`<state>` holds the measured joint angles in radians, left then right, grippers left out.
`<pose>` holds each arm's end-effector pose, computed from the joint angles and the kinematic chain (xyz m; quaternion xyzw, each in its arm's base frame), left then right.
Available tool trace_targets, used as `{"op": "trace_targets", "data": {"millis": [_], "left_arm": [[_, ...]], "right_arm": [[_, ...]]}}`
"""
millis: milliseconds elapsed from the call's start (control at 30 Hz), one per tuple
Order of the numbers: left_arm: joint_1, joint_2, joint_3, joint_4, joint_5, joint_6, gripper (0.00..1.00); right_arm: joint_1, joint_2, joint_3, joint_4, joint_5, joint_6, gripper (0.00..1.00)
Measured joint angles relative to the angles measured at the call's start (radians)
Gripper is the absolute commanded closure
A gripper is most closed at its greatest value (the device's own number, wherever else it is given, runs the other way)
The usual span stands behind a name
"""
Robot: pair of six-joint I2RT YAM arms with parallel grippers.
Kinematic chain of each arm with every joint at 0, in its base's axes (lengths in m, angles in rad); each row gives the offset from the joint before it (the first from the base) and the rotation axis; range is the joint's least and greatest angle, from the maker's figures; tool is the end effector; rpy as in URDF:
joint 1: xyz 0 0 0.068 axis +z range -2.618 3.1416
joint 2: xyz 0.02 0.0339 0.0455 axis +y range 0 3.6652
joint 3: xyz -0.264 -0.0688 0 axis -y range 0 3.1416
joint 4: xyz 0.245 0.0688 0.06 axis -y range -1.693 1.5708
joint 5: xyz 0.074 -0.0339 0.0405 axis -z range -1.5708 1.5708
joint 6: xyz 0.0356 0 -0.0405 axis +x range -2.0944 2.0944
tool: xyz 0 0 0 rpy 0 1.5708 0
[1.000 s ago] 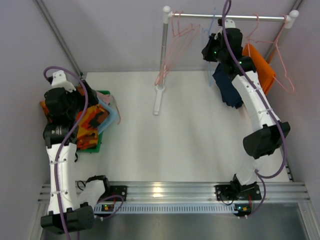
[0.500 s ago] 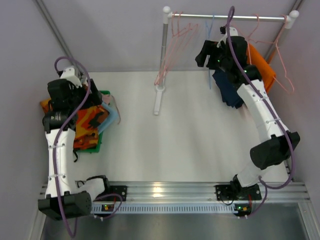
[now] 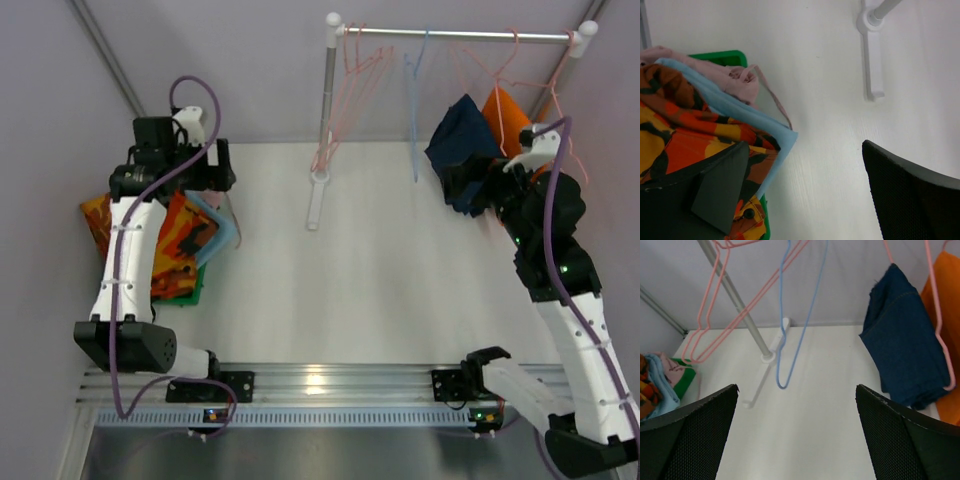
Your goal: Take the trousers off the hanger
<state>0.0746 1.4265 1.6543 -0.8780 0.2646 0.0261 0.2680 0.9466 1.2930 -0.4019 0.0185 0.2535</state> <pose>0.2933 0.0126 0.4229 0.0370 0.8893 -0.0959 0.4457 0.1788 0.0484 0.4613 0.0011 0.7265 0.1707 0.6657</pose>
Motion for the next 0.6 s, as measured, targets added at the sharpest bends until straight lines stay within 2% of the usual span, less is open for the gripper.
{"op": "trace_targets", "data": {"millis": [167,233,433,600], "left_arm": [[-0.262,-0.017,-0.006,0.028,-0.13,0.019,0.01],[-0.36,-0.055,-0.058,0.056,-0.173,0.018,0.01],[-0.369,-0.168,-0.161,0.068,-0.278,0.005,0.01],[-0.366,-0.205,-0.172,0.078,-0.336,-0.003,0.01]], "right_arm": [[-0.098,-0.188,-0.182,-0.005,-0.016,-0.002,0.01],[-0.125,-0.246,-0.239,-0.007,-0.032,-0.001,0.01],[-0.154,-0.403,-0.36,-0.013,-0.058,-0.027,0.01],[-0.155,-0.422,-0.37,-0.009,-0.064,-0.049,0.01]]}}
